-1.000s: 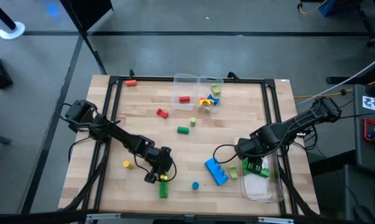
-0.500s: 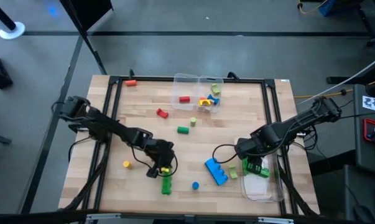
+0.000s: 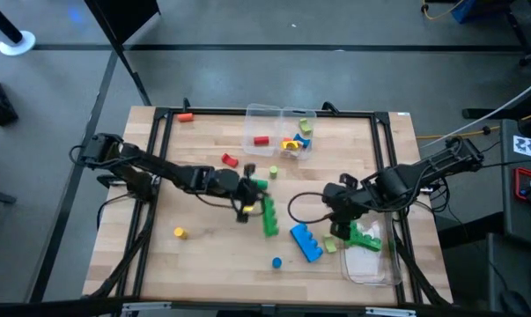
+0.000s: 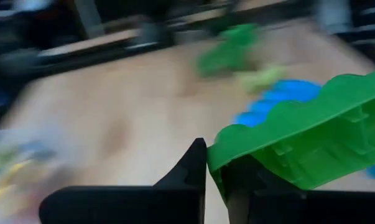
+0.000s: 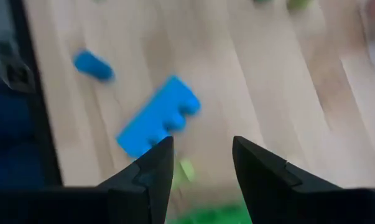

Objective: Sort blocks by size
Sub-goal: Put the green 4 stud game piece into the bottom transparent bin

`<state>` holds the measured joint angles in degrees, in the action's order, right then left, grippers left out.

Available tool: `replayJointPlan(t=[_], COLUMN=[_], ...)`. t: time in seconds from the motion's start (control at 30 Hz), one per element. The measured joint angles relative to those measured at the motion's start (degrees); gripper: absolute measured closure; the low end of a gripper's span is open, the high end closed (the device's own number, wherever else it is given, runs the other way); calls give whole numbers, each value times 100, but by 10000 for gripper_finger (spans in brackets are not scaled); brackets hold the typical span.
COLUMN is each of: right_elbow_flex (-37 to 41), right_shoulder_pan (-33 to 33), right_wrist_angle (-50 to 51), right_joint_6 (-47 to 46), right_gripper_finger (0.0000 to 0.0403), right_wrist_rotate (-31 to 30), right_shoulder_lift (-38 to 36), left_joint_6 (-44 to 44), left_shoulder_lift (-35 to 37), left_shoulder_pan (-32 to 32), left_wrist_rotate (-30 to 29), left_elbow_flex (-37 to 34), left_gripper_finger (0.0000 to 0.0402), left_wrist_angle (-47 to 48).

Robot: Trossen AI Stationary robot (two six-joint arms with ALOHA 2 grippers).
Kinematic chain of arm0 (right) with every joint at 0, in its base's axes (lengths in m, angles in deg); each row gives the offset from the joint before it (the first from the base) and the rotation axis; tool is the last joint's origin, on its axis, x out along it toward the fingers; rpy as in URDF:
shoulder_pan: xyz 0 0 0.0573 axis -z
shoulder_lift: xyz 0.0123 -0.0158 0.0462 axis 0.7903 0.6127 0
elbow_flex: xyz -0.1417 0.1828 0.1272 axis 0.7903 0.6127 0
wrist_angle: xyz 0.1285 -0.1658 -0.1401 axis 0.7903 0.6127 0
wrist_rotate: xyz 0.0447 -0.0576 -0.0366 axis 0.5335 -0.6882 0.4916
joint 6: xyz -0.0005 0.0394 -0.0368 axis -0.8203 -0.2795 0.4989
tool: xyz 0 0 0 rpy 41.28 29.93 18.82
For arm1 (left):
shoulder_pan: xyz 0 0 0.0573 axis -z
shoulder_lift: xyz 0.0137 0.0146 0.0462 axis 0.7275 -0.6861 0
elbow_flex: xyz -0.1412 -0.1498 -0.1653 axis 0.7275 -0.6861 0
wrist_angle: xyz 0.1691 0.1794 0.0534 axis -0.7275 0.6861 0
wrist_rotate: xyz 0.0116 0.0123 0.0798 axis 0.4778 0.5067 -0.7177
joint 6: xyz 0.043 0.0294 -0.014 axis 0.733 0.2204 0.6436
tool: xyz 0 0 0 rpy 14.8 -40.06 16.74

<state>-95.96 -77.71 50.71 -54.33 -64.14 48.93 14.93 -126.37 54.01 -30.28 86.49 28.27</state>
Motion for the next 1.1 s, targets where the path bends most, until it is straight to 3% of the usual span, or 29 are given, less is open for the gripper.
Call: replayJointPlan(t=[0.17, 0.33, 0.63, 0.83, 1.1], right_elbow_flex=[0, -1, 0, 0, 0], right_shoulder_pan=[0, 0, 65, 462, 969], right_wrist_angle=[-896, -1290, -1487, -2059, -2780], right_joint_6=[6, 32, 1523, 2234, 3632], right_gripper_finger=[237, 237, 237, 237, 237], right_wrist_rotate=[-469, -1646, -3643, -3787, -3773], right_shoulder_lift=[36, 124, 539, 977, 1437], left_joint_6=[-154, -849, -2191, -2979, -3047], left_shoulder_lift=[2, 2, 2, 2, 2], left_shoulder_pan=[-244, -435, -805, -992, -1012], left_wrist_rotate=[-1328, -2118, -2221, -2240, -2244], left_elbow_flex=[0, 0, -2, -2, -2], left_gripper_finger=[390, 385, 388, 389, 386], left_wrist_angle=[-229, -277, 161, 636, 702])
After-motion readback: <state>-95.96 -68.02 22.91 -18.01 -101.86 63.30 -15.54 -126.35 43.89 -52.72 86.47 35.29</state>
